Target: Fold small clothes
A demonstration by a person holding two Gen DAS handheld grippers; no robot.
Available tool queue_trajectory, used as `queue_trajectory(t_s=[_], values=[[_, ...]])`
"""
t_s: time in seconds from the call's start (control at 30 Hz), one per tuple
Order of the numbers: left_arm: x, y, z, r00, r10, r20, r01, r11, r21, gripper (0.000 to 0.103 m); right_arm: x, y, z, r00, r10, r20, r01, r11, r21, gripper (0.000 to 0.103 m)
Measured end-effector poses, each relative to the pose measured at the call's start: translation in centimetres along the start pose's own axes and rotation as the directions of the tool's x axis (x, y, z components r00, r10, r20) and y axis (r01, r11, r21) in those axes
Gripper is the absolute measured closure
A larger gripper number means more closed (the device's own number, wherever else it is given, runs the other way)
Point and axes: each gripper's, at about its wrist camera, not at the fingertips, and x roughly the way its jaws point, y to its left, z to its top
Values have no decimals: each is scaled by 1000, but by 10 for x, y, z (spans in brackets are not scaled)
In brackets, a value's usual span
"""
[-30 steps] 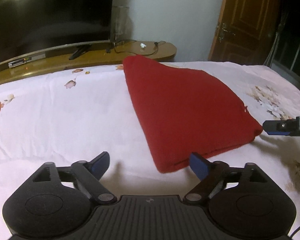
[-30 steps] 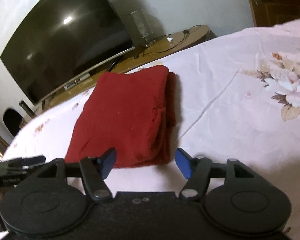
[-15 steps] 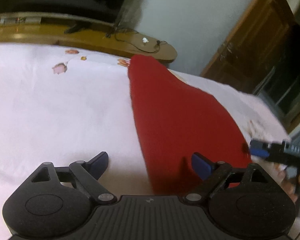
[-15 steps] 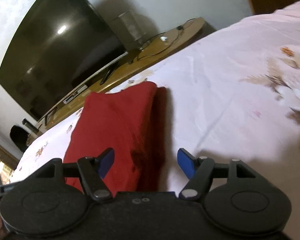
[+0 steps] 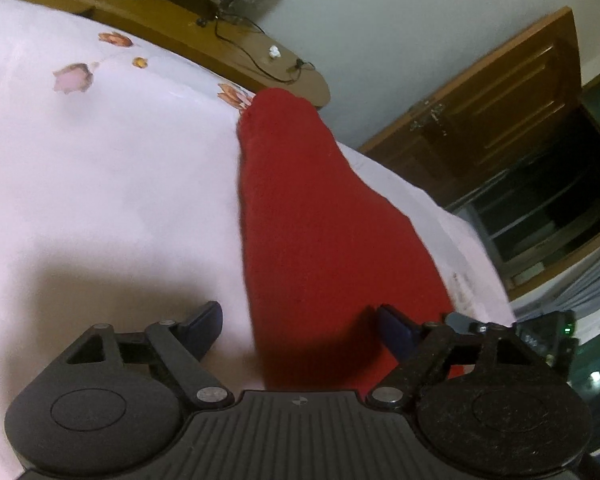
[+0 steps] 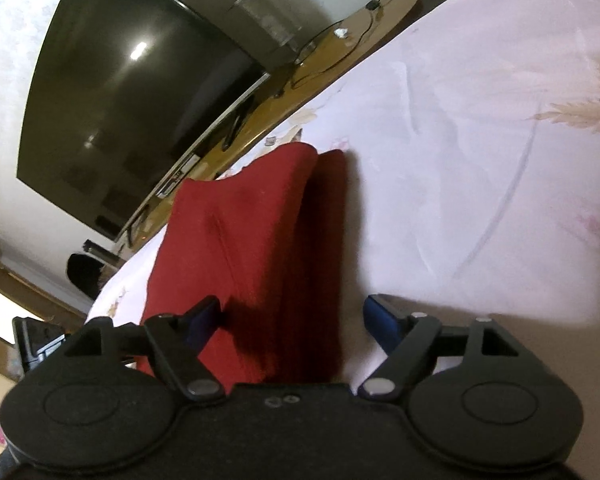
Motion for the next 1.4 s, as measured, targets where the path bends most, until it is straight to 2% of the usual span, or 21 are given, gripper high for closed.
queue_trajectory(t_s=[0.07,0.13,0.23,0.33,0.4,0.43,0.47,0.6,0.8,0.93,1.17,1.27,1.4], values=[[7,-1,4,999,-34,-23,34,999,-8,20,4,3,3,1000,7,-17,-8,1000,-28,24],[17,0,4,992,-108,-59,106,994,-39,20,10,12,3,999,1,-36,-4,996,-89,24],[22,-5,2,993,-104,-62,104,995,-6,20,13,22,0,998,16,-59,-24,991,-135,24],[19,0,0,993,-98,-59,97,995,-16,35,7,19,-3,995,51,-87,-62,990,-127,30],[17,8,1,992,-116,-55,113,992,-46,38,0,12,-5,992,77,-102,-87,991,-104,35],[18,10,2,991,-121,-55,117,991,-58,38,-3,6,-5,991,87,-104,-96,992,-88,41],[19,9,2,992,-117,-52,114,992,-55,38,-6,1,-5,990,96,-102,-103,993,-62,44],[27,1,5,994,-104,-46,102,994,-44,38,2,-10,4,986,143,-89,-142,990,20,43],[25,4,8,993,-106,-58,104,994,-41,38,15,-7,9,981,177,-83,-175,984,31,43],[25,5,7,993,-103,-51,102,994,-31,38,7,-17,6,977,196,-84,-192,980,49,53],[30,-15,7,999,-28,-29,29,999,34,38,18,-4,8,987,147,-67,-147,989,6,58],[28,-19,7,1000,-3,-17,4,998,59,50,18,3,6,991,122,-50,-123,992,-24,65],[18,-31,6,1000,12,18,-14,994,105,58,15,16,4,994,106,-22,-107,992,-65,70]])
